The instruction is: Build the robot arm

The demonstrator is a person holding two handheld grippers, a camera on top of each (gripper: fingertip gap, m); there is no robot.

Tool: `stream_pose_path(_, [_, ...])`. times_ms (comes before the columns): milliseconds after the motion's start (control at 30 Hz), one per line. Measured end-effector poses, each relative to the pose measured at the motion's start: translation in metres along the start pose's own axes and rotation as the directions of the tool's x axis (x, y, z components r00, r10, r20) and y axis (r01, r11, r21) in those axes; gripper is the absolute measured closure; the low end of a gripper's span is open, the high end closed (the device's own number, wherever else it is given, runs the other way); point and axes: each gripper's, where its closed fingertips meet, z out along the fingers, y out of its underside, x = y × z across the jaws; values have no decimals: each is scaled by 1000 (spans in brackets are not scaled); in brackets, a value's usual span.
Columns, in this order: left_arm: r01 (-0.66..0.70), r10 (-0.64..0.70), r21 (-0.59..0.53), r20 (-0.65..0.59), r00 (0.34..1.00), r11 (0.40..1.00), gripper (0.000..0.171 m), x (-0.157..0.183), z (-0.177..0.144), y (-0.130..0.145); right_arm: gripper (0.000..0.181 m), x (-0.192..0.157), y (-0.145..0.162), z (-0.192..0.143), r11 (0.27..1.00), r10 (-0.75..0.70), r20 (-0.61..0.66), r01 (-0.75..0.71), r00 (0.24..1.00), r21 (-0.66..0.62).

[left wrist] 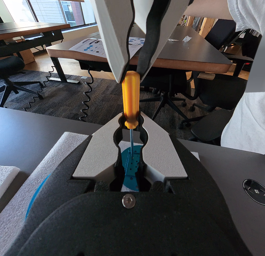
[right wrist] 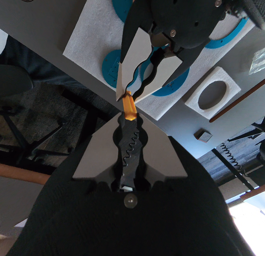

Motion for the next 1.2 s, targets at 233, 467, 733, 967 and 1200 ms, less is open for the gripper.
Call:
stream_pose_path(233, [-8,9,-4,8,1000,1000,155,0,-2,1,166,0,0,0,988,114,39,-109,993,-109])
stream_pose_path(467, [19,-19,1,-10,1000,1000,156,0,-7,2,165,4,-7,1,974,198,74,-188,977,-124])
stream_pose_path(733, [7,-7,18,-9,1000,1000,156,-1,-9,3,166,6,-9,1,960,214,75,-195,974,-203])
stream_pose_path(967, [5,-5,23,-1,1000,1000,156,-2,-9,3,165,8,-10,1,955,207,80,-183,975,-233])
stream_pose_path(1200, [8,-9,15,3,1000,1000,156,-3,-10,3,166,9,-12,2,963,225,84,-209,971,-171])
